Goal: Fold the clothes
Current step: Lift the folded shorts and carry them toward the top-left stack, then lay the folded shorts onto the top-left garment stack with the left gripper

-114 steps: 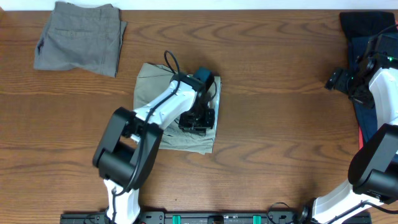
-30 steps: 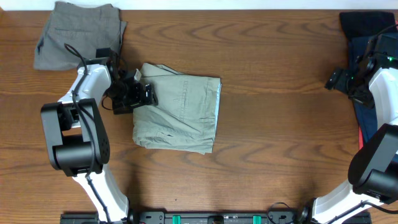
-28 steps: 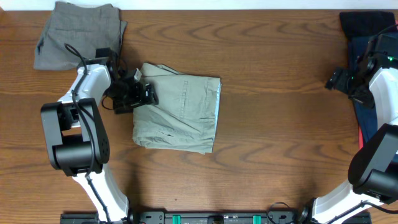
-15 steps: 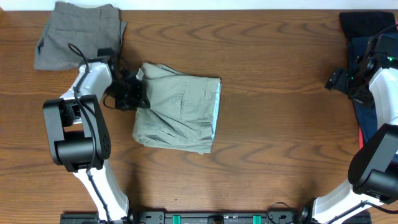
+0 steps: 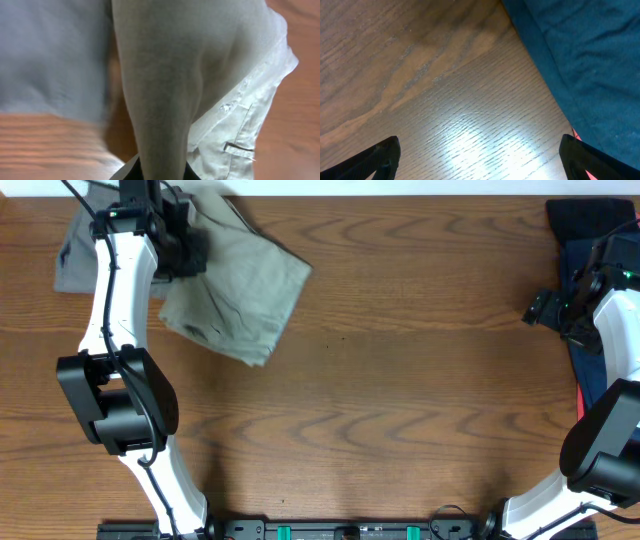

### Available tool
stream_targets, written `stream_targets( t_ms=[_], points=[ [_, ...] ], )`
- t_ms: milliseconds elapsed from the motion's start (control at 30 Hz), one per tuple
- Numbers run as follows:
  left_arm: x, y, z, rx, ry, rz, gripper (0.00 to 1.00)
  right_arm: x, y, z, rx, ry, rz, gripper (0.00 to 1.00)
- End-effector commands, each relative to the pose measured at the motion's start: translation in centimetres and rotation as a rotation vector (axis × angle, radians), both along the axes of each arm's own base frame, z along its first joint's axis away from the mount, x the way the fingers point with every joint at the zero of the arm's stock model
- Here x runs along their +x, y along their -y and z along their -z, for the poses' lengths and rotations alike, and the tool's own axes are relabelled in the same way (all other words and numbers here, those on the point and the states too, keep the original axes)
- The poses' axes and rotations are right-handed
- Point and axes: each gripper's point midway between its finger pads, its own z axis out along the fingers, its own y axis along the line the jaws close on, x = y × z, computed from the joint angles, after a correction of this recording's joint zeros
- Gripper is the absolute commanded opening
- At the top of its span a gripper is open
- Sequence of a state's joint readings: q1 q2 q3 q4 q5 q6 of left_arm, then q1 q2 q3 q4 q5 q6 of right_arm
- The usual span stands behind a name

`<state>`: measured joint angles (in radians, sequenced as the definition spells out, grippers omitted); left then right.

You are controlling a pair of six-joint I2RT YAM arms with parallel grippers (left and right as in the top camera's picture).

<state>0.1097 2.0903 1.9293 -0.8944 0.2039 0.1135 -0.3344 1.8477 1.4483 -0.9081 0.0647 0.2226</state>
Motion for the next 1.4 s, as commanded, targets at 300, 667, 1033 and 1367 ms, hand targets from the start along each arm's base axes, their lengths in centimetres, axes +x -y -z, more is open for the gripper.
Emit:
stream_targets(
  t_ms=[300,667,1033,1367],
  points=[
    [5.2,-6.3,-6.0,0.303,0.266,-0.151,0.06,0.1,0.5,-0.8,-0.019,0.016,-0.002,0.99],
    [6.8,-7.6,-8.7,0.362,0.375,-0.209,0.06,0.1,0.4,-0.8,-0.019,0.016,-0.003,0.99],
    [7.3,-10.0,-9.6,0.359,0.427,-0.283,0.06,0.1,0.5,-0.8,-0.019,0.016,-0.002,0.99],
    [7.9,-13.0,-6.3,0.369,0.396,-0.326,0.06,0.1,0.4,-0.8,-0.019,0.016,-0.003,0.99]
  ],
)
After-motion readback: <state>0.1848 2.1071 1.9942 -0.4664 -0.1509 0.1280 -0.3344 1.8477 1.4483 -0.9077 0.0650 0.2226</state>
